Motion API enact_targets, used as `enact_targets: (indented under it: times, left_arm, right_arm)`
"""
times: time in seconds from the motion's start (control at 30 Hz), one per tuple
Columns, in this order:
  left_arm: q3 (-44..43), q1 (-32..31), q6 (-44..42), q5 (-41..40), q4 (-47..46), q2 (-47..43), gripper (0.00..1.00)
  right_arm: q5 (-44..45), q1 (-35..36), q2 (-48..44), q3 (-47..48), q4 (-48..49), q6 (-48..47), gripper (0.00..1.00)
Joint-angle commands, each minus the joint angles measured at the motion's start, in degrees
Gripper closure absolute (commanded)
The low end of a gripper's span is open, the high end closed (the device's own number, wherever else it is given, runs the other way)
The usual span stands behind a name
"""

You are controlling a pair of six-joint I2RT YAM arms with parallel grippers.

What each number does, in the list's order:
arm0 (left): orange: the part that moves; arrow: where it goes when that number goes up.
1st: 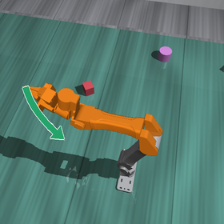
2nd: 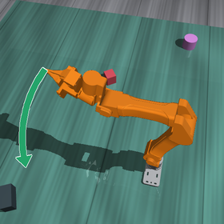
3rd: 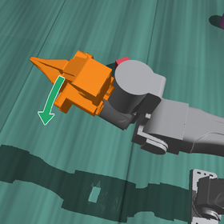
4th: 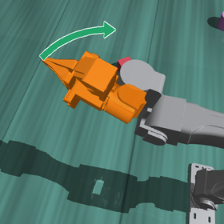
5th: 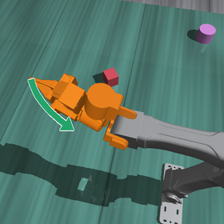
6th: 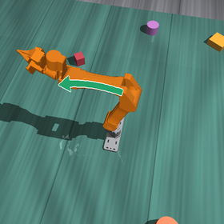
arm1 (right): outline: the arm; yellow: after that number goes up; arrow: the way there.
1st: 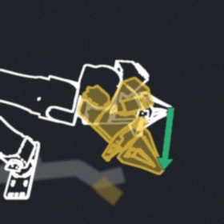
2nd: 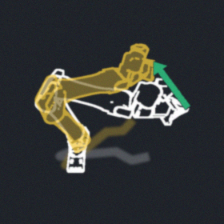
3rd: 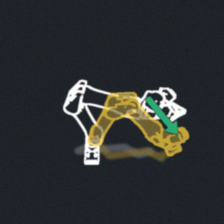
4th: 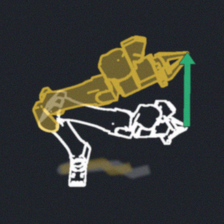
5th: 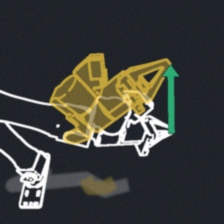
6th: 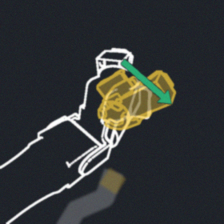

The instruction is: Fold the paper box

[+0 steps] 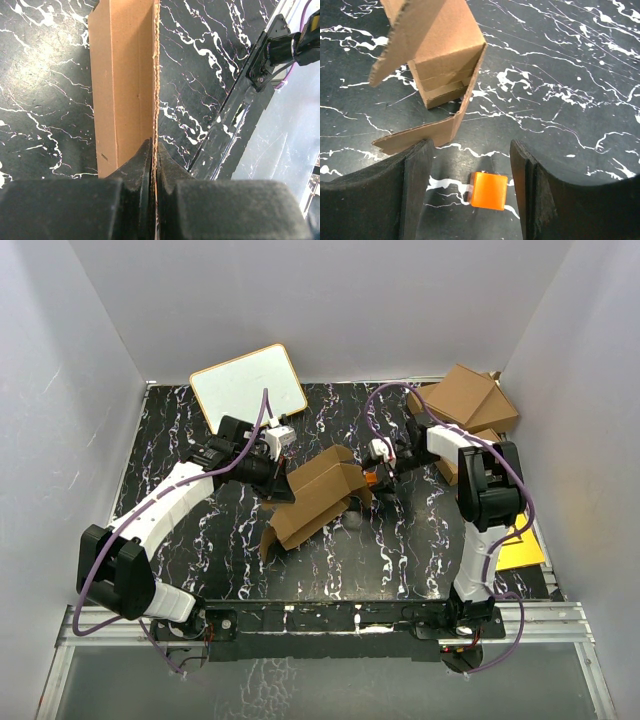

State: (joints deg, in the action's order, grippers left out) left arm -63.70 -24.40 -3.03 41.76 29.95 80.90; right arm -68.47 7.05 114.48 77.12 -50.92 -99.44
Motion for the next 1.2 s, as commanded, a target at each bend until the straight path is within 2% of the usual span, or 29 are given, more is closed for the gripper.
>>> enact_targets:
  times: [0.0,0.23,0.43,0.7,0.97,1.17]
  left_arm:
    - [1.02,-0.29,-0.72,0.15,0.03,-2.29,1.0]
    - [1.43,-0.29,-0.58,0.05,-0.52,-2.24,1.0]
    - [2.47,-0.28,-0.19,0.29,-1.67,-2.25,1.0]
    - [3.61,-0.23,0.22,-0.08,-2.73,-4.64,1.0]
    - [4.55,-0.21,0.91,-0.6,-3.77,-5.23,1.0]
    - [4.9,-0.21,1.31,-1.2,-4.15,-5.29,1.0]
  right_arm:
    - [-4.91,0.89,0.0,1.38,-3.55,-8.5,0.35]
    - [-5.01,1.95,-2.01,-2.43,0.26,-6.32,0.43]
    - [-2.91,3.09,-7.07,-10.31,16.18,7.2,0.43]
    - [-1.6,4.24,-12.27,-17.44,30.19,17.45,0.48]
    - [0.0,5.72,-14.09,-21.97,38.16,23.53,0.49]
    - [-0.43,6.49,-15.56,-23.81,40.91,25.9,0.54]
